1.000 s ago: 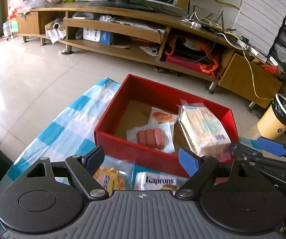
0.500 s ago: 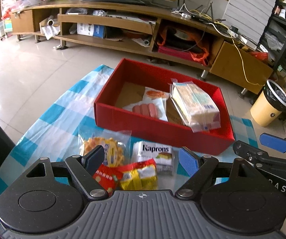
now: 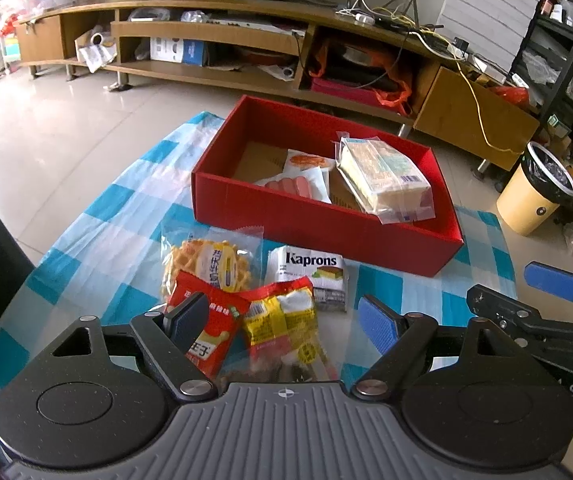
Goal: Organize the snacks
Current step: 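Withdraw both tools from the red box back over the snacks, then move right tool to white jujube pouch and close on it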
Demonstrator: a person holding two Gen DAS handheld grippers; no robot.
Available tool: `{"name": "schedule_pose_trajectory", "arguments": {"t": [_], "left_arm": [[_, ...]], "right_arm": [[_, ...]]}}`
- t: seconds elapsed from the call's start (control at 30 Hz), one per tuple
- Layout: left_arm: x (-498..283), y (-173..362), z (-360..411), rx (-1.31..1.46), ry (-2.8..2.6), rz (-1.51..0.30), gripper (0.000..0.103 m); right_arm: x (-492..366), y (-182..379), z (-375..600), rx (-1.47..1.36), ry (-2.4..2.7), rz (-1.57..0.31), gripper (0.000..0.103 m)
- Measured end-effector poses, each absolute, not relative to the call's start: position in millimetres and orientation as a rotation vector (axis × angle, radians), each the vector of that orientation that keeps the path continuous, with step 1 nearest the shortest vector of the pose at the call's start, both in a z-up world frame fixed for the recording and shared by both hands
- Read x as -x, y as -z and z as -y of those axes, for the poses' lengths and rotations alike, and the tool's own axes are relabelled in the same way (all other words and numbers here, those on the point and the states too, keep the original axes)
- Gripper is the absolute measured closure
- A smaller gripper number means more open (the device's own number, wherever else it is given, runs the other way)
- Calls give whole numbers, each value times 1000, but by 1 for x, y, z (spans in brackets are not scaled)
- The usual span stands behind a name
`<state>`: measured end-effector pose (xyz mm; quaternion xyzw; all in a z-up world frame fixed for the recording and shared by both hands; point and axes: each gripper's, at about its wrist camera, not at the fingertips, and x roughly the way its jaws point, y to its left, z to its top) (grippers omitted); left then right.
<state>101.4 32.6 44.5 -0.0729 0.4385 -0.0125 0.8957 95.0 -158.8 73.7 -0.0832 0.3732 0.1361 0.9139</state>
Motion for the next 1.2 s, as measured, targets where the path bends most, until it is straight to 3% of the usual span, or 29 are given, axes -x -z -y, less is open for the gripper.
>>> {"name": "schedule_pose_trajectory", "arguments": {"t": [0.5,1.2], "left_arm": [[-78,-39,-40,156,42,-937,17],[-61,-54,-64,271,122,-915,16]], "right_arm": [[-56,-64,166,161,-297,-828,38],[18,8,189,-184,-351,-1288,37]]}}
